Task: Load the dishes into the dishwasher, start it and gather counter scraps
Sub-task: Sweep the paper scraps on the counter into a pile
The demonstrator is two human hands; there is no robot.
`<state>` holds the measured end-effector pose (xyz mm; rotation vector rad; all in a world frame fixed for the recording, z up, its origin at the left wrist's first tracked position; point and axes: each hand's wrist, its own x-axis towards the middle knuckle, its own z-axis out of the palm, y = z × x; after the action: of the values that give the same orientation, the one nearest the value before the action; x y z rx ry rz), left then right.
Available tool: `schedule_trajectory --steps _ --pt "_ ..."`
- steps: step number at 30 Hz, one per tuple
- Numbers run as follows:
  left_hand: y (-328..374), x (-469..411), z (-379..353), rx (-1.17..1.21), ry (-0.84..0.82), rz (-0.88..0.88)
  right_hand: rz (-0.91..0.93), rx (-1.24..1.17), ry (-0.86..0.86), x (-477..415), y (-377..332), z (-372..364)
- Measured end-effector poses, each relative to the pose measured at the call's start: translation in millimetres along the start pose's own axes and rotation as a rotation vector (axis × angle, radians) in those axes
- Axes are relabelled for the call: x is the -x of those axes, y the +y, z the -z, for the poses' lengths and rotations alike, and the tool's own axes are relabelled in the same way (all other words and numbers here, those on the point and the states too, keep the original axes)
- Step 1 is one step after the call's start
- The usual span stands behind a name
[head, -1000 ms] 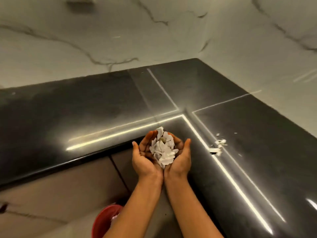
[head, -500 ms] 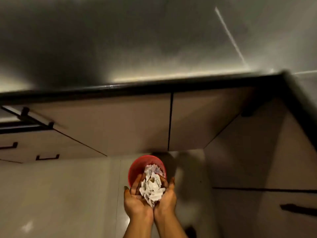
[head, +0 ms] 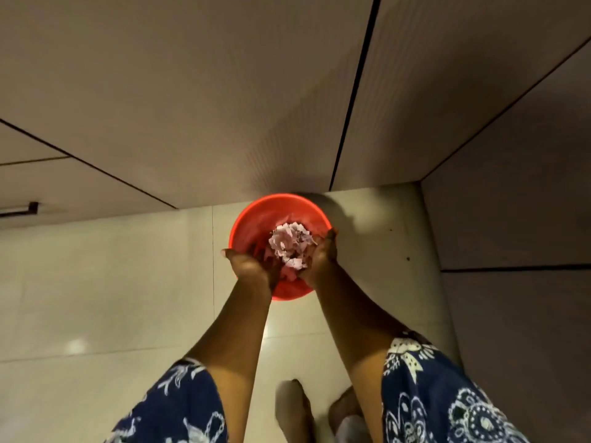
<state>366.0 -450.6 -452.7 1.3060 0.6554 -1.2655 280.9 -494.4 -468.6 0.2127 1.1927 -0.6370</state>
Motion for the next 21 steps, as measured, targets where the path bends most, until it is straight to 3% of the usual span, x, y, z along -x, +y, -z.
schedule_trajectory --steps 6,12,16,21 --pt "12.5 67.1 7.4 0.006 -0.087 0.060 0.046 -0.007 0.015 63.3 11.9 26.0" --pt "33.9 224.4 -24.2 -0.131 -0.239 0.010 0.146 -0.157 -0.049 242.3 -30.5 8.0" --pt "44.5 368.8 -62.8 -0.247 -0.470 -0.083 0.337 -0.097 -0.132 386.3 -74.1 -1.5" --pt "32.6 481.1 -124.2 -0.490 -0.724 -0.267 0.592 -0.045 -0.178 517.0 -123.7 4.0"
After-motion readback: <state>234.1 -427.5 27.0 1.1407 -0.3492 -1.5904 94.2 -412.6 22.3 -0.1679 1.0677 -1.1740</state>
